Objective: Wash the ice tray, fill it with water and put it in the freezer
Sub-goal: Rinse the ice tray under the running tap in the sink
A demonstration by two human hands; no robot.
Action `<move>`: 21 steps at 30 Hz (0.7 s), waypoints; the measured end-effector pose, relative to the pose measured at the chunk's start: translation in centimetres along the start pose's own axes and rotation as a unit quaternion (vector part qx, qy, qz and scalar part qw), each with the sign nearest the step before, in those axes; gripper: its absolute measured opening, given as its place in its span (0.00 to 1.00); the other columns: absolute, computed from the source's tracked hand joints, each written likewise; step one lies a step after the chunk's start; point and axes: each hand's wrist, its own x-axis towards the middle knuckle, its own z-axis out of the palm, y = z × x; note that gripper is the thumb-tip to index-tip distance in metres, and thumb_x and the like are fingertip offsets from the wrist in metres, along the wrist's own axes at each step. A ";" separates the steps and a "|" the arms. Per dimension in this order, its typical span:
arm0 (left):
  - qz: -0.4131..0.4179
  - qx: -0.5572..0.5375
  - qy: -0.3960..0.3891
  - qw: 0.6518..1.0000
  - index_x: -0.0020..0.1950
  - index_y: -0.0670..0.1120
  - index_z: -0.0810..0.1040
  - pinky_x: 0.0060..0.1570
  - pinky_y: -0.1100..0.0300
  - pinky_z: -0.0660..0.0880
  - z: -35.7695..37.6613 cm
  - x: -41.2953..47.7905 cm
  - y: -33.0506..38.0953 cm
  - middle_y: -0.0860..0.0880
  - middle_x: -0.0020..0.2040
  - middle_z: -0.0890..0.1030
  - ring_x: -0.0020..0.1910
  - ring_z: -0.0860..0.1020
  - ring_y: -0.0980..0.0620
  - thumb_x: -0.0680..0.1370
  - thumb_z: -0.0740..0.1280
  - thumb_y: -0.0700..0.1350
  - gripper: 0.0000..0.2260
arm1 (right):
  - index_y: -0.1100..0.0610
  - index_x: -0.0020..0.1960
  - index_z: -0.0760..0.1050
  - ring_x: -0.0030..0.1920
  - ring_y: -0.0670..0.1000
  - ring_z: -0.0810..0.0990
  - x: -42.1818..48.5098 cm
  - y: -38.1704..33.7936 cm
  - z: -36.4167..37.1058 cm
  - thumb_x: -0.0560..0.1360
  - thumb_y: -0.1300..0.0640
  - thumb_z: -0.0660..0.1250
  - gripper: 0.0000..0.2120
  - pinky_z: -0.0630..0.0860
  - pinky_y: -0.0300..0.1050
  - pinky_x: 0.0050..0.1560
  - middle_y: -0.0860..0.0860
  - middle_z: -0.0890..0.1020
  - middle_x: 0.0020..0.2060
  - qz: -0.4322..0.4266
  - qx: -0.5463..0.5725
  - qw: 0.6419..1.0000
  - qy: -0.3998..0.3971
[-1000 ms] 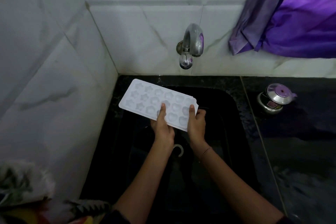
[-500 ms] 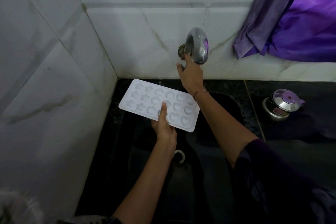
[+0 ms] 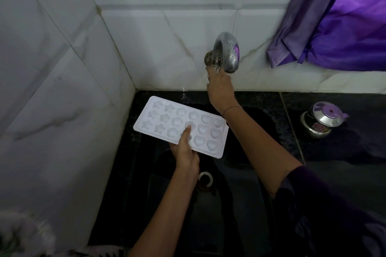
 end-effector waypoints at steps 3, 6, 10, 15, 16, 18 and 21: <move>-0.014 -0.010 -0.002 1.000 0.65 0.45 0.75 0.54 0.41 0.77 -0.6 0.0 0.0 0.43 0.59 0.81 0.56 0.80 0.43 0.70 0.74 0.38 0.23 | 0.58 0.68 0.67 0.52 0.61 0.73 -3.6 -0.7 -1.5 0.74 0.61 0.67 0.24 0.76 0.47 0.44 0.62 0.67 0.67 -0.028 -0.031 0.998 0.056; -0.015 -0.016 0.006 1.000 0.65 0.44 0.75 0.53 0.43 0.79 -0.7 -0.2 0.0 0.43 0.58 0.81 0.55 0.81 0.43 0.72 0.72 0.38 0.21 | 0.58 0.71 0.63 0.53 0.63 0.72 -5.9 -0.5 -2.7 0.75 0.58 0.66 0.26 0.72 0.50 0.46 0.65 0.62 0.69 -0.003 -0.016 1.000 0.006; 0.001 -0.020 0.004 1.000 0.65 0.44 0.74 0.56 0.40 0.77 -0.2 -0.2 0.0 0.43 0.59 0.81 0.56 0.80 0.42 0.73 0.72 0.38 0.21 | 0.60 0.60 0.72 0.51 0.60 0.76 -7.0 0.5 -4.8 0.75 0.54 0.66 0.16 0.72 0.49 0.49 0.59 0.71 0.57 0.104 0.121 0.982 -0.104; 0.006 -0.017 0.003 1.000 0.65 0.45 0.74 0.56 0.41 0.76 -0.3 -0.3 -0.2 0.43 0.59 0.81 0.56 0.80 0.43 0.74 0.71 0.37 0.20 | 0.62 0.47 0.77 0.36 0.49 0.75 -9.0 1.7 -5.4 0.76 0.54 0.67 0.10 0.69 0.38 0.30 0.54 0.78 0.38 0.157 0.226 0.939 -0.207; 0.005 -0.019 0.005 1.000 0.65 0.45 0.74 0.56 0.41 0.76 -0.4 -0.3 -0.3 0.43 0.59 0.80 0.56 0.80 0.43 0.74 0.71 0.37 0.20 | 0.62 0.46 0.78 0.32 0.47 0.74 -9.4 1.8 -5.3 0.75 0.54 0.67 0.10 0.70 0.35 0.28 0.53 0.78 0.35 0.167 0.244 0.932 -0.210; 0.002 -0.019 0.013 1.000 0.66 0.45 0.73 0.55 0.41 0.77 -0.8 -0.3 -0.4 0.43 0.60 0.80 0.56 0.80 0.43 0.74 0.71 0.37 0.21 | 0.62 0.44 0.78 0.28 0.44 0.73 -10.3 2.0 -4.9 0.75 0.55 0.67 0.09 0.69 0.30 0.25 0.51 0.76 0.30 0.185 0.261 0.926 -0.200; 0.006 -0.015 0.015 1.000 0.68 0.46 0.72 0.53 0.43 0.78 -1.3 -0.3 -0.3 0.44 0.60 0.79 0.57 0.80 0.44 0.73 0.71 0.36 0.24 | 0.61 0.47 0.79 0.31 0.47 0.76 -11.8 2.4 -3.9 0.76 0.55 0.66 0.09 0.72 0.34 0.31 0.53 0.79 0.34 0.172 0.238 0.942 -0.162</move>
